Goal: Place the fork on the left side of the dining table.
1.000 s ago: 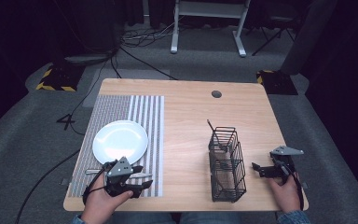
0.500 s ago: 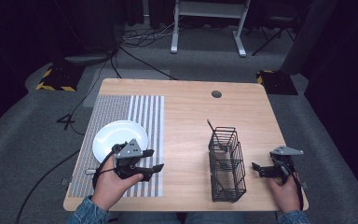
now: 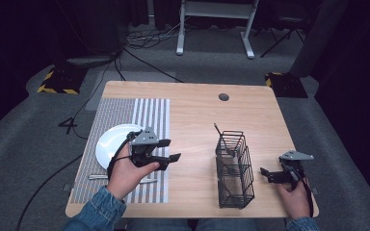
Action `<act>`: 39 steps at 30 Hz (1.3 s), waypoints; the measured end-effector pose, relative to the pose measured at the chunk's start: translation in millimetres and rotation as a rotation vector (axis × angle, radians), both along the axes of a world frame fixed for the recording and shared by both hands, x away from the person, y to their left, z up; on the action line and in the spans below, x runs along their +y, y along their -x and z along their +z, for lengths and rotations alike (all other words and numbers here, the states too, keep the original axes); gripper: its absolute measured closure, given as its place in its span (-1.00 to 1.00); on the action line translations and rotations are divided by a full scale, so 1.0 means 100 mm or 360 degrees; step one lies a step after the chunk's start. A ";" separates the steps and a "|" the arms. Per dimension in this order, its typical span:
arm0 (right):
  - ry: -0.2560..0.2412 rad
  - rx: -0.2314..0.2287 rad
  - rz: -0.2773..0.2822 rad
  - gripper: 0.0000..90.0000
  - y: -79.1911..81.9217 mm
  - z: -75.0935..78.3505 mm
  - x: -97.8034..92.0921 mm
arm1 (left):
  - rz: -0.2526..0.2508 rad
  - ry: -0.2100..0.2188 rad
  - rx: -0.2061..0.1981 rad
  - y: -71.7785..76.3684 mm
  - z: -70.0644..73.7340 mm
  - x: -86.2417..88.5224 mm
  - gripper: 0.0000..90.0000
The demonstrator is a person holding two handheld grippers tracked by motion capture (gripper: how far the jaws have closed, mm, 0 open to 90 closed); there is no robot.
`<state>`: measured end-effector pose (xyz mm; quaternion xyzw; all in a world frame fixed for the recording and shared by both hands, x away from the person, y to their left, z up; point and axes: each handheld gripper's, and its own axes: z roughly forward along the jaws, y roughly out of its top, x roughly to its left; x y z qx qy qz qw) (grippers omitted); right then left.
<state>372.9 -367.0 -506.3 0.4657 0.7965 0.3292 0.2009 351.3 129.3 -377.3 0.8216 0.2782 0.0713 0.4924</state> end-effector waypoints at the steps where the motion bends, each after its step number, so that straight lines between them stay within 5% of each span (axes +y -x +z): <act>1: -0.0002 0.0001 0.0000 -0.97 0.00 0.00 0.00 | -0.0007 -0.0005 -0.0005 -0.02 0.01 -0.01 -0.17; 18: 0.0000 -0.0001 0.0002 -0.96 0.00 0.00 0.00 | -0.0028 0.0072 -0.0036 -0.30 0.13 -0.44 -0.13; 39: -0.0003 -0.0001 0.0004 -0.95 0.01 0.00 0.00 | -0.0042 0.0070 -0.0011 -0.53 0.11 -0.82 -0.08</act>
